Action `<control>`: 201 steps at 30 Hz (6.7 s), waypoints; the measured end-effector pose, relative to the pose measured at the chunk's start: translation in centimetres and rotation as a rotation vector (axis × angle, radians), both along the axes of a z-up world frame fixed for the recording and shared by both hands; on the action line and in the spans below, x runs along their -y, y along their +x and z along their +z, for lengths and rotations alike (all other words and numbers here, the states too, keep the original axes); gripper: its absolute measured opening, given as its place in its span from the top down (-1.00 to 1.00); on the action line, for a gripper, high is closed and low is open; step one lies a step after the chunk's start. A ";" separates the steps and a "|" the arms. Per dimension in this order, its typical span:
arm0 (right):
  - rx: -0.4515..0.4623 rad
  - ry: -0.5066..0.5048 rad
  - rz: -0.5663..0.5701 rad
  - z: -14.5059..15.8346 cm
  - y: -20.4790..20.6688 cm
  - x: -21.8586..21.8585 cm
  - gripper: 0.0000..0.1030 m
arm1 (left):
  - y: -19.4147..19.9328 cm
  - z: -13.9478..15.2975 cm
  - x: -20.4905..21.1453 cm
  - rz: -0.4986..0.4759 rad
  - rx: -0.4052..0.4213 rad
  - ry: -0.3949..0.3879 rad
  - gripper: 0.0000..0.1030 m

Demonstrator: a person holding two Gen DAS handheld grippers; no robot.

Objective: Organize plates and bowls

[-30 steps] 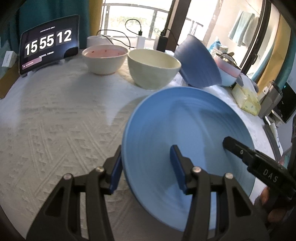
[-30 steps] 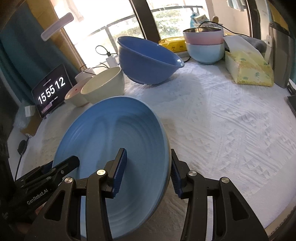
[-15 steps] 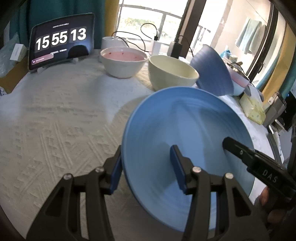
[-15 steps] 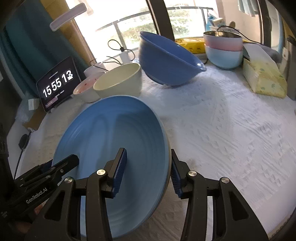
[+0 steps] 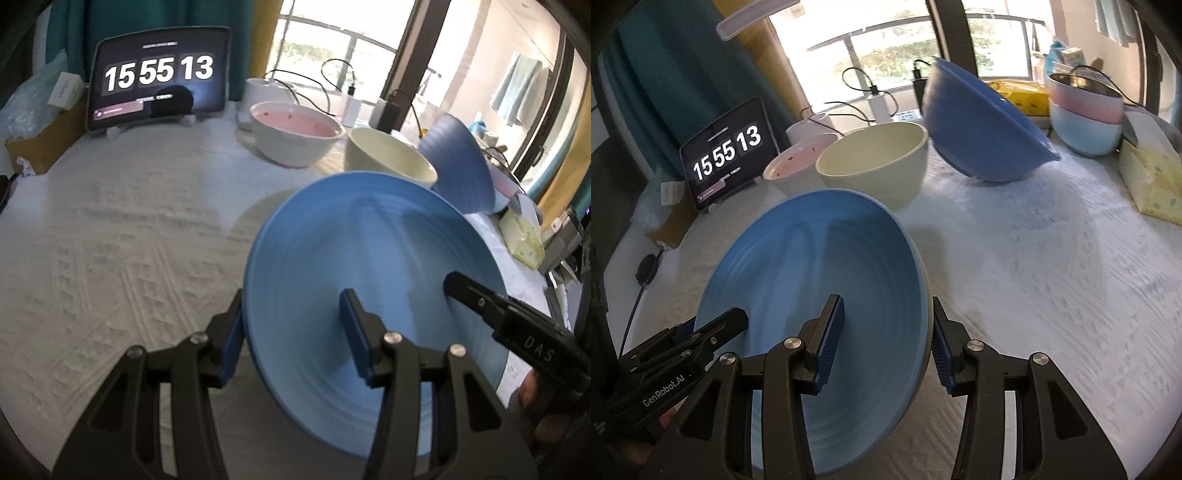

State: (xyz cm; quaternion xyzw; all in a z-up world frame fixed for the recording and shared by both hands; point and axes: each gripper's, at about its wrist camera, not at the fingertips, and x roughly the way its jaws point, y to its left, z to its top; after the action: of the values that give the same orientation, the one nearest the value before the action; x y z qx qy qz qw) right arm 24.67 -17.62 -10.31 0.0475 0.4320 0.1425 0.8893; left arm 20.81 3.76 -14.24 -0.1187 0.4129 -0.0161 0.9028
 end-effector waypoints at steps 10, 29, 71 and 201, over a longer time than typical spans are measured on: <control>0.000 0.002 0.047 -0.7 1.1 -2.2 0.08 | 0.3 -0.1 -2.0 0.051 -0.004 0.003 0.02; -0.037 0.008 0.120 -1.9 3.6 -5.7 0.07 | 1.3 -0.8 -5.3 0.132 -0.035 0.017 0.02; -0.049 0.015 0.087 -1.8 3.1 -4.8 0.04 | -0.2 2.3 -4.4 0.188 0.048 0.098 0.00; 0.128 0.032 -0.205 0.9 3.9 17.1 0.68 | 7.9 3.5 19.4 -0.285 0.216 0.135 0.28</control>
State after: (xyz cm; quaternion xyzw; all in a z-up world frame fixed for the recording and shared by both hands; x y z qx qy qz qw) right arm 28.53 -34.72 -9.36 0.0962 0.3650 0.0602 0.9241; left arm 28.72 -15.60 -10.75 0.0045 0.3265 -0.1288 0.9364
